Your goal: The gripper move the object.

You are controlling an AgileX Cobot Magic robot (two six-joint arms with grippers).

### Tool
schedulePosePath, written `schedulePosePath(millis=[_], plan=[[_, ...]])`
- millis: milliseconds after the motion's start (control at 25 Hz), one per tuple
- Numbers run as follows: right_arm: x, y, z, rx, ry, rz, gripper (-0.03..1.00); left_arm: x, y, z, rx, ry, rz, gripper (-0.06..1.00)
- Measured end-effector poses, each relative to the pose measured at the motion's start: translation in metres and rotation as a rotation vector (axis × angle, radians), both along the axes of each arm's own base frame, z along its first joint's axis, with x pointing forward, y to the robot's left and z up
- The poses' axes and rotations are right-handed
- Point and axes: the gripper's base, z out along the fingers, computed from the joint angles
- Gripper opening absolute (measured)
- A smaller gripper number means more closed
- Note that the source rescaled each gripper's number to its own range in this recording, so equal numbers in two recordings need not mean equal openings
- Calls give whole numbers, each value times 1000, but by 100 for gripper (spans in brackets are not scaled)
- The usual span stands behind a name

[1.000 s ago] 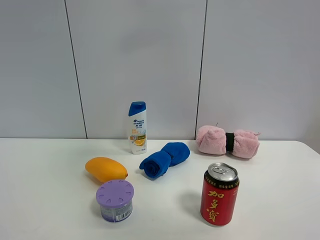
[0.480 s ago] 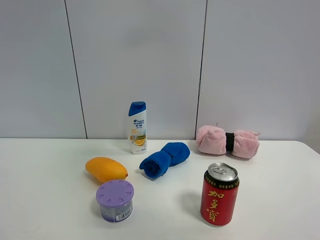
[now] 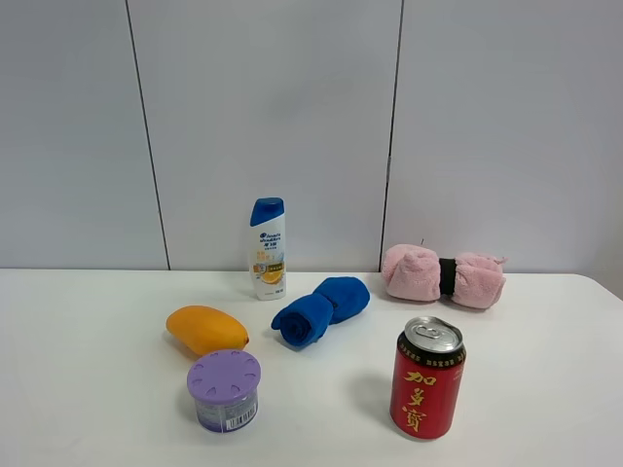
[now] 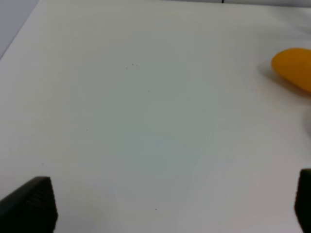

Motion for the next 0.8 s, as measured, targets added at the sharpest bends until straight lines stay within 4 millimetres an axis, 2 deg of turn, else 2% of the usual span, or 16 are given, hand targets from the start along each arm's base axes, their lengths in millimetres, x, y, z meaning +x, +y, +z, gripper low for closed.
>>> schedulePosePath(millis=[240, 480, 640, 800], plan=[[-11, -51, -36, 9, 116, -200, 55, 0, 0, 0, 0, 0, 0, 100], [-35, -107, -73, 39, 231, -381, 55, 0, 0, 0, 0, 0, 0, 100], [-67, -140, -91, 79, 249, -501, 55, 0, 0, 0, 0, 0, 0, 100], [-114, -165, -105, 147, 206, -629, 55, 0, 0, 0, 0, 0, 0, 100]])
